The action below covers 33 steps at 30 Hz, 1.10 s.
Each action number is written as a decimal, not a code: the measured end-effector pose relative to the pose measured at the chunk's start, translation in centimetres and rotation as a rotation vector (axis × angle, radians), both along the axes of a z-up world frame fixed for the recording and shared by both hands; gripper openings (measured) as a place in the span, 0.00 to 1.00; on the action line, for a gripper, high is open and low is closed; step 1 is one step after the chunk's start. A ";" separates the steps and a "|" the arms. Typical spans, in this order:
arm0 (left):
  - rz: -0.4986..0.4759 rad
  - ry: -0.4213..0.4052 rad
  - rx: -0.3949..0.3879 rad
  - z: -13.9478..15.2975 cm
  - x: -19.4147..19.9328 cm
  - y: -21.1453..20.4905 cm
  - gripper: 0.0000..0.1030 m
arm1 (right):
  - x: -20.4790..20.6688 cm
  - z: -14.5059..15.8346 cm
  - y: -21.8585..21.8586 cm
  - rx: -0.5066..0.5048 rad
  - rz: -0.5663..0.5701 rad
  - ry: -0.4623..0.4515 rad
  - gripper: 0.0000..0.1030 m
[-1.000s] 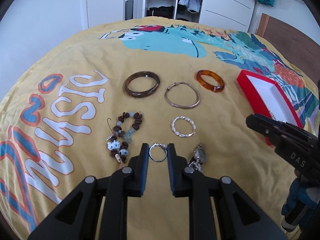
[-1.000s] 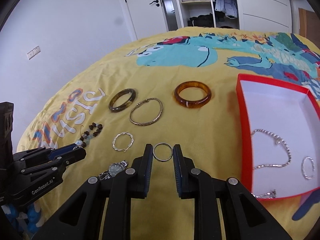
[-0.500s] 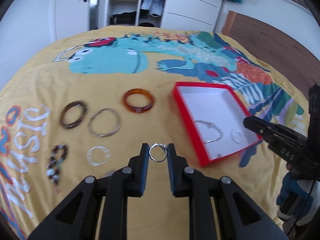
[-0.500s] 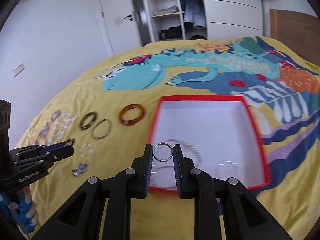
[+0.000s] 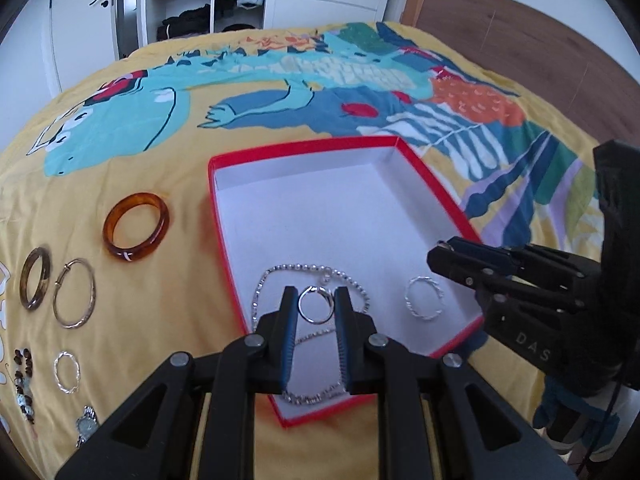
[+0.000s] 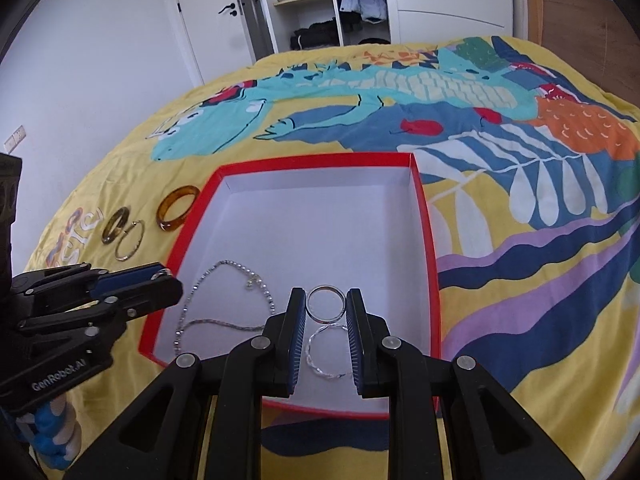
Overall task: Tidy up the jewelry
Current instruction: 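Carry the small silver ring into the red box with the right tool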
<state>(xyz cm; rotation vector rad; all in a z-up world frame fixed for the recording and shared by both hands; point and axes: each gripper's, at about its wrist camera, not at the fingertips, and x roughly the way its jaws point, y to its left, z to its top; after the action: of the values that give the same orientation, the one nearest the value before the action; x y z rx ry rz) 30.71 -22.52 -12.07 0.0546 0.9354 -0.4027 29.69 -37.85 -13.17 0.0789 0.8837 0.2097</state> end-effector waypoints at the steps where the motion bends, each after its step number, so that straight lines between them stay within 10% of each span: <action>1: 0.005 0.008 0.008 -0.4 0.3 -0.2 0.16 | 0.3 -0.3 0.0 -0.003 0.001 0.006 0.20; 19: -0.003 0.041 0.084 -3.7 1.2 -1.5 0.17 | 1.8 -2.7 1.0 -0.112 0.043 0.084 0.21; 23: -0.008 0.060 0.078 -3.5 1.3 -1.4 0.18 | 1.5 -2.2 0.7 -0.126 0.019 0.096 0.36; 33: -0.006 -0.038 -0.021 4.4 -2.3 0.6 0.19 | -3.7 5.5 -0.6 -0.116 -0.062 0.003 0.36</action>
<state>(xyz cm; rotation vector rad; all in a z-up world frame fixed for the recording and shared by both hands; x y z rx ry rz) 28.37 -21.93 -7.71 0.0461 0.8938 -0.4152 25.98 -38.40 -7.66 -0.0014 0.8931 0.1005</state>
